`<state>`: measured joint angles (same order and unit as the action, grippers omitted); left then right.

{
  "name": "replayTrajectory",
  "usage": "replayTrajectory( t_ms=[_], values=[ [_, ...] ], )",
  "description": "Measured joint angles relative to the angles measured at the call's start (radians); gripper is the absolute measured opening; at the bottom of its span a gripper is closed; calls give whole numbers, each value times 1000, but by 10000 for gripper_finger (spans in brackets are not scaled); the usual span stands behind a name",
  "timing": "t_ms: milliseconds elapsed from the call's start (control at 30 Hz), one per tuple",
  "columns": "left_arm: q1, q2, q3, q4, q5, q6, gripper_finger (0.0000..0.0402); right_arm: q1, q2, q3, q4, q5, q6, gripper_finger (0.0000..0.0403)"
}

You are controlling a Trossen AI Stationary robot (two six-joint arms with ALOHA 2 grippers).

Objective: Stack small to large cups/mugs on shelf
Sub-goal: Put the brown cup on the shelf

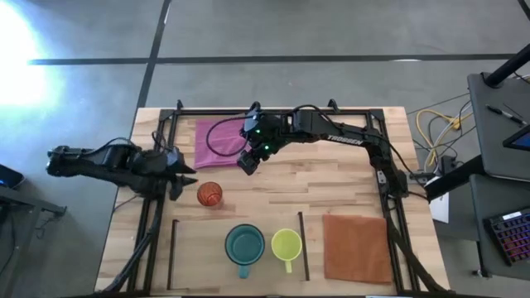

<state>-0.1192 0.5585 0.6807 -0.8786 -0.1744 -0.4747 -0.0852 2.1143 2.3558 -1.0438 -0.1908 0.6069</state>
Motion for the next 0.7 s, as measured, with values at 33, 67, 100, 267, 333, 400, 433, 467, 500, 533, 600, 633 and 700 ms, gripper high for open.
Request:
replayTrajectory(
  t_ms=[33,67,100,267,333,400,433,467,500,533,600,633,700],
  values=[
    [24,12,9,-58,18,23,150,0,0,0,-7,0,-4,178],
    [53,29,15,-105,38,47,150,0,0,0,-9,0,-5,178],
    [80,48,25,-126,69,75,150,0,0,0,-10,0,-5,178],
    [180,184,74,-75,295,123,150,0,0,0,-11,0,-7,178],
    [200,243,96,-67,292,161,150,0,0,0,-11,1,-13,178],
    [221,307,112,-83,277,195,150,0,0,0,-11,5,-15,178],
    [231,336,122,-83,275,209,150,0,0,0,-11,5,-15,178],
    [240,363,131,-84,267,226,150,0,0,0,-12,7,-14,178],
    [248,389,137,-98,250,246,150,0,0,0,-12,8,-14,178],
    [255,412,140,-112,225,262,150,1,0,0,-15,8,-14,178],
    [264,444,148,-112,208,295,150,4,0,0,-18,8,-14,178],
    [264,452,153,-107,211,313,150,5,0,0,-18,8,-14,178],
    [264,460,158,-109,238,352,150,8,0,0,-19,8,-14,178]
  ],
)
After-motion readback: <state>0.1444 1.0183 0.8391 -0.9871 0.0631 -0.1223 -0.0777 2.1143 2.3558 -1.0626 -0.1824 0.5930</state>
